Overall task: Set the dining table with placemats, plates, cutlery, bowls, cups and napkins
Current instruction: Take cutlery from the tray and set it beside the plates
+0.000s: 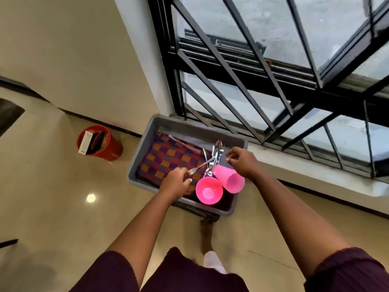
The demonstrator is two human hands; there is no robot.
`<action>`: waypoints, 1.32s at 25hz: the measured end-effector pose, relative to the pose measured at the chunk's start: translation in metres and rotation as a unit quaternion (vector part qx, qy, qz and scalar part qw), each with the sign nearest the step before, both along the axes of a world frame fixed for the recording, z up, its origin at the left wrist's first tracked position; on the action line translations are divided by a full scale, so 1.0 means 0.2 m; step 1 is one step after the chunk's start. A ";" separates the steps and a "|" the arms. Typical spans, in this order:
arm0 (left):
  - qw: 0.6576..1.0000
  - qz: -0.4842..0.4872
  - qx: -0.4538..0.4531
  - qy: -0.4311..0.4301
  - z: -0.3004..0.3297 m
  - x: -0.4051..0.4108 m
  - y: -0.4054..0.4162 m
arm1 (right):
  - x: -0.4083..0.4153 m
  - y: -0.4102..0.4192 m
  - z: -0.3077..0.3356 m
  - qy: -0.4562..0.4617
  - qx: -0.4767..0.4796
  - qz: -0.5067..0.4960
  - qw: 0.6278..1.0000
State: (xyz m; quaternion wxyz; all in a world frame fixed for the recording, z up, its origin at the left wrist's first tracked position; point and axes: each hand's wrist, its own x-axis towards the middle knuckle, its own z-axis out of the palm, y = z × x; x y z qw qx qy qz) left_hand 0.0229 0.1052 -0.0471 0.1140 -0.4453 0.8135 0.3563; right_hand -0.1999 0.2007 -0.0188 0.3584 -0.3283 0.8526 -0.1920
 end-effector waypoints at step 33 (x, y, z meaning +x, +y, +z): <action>0.997 -0.049 0.051 -0.020 -0.88 -0.23 -0.31 | -0.13 -0.65 -1.01 0.061 0.180 -0.183 0.965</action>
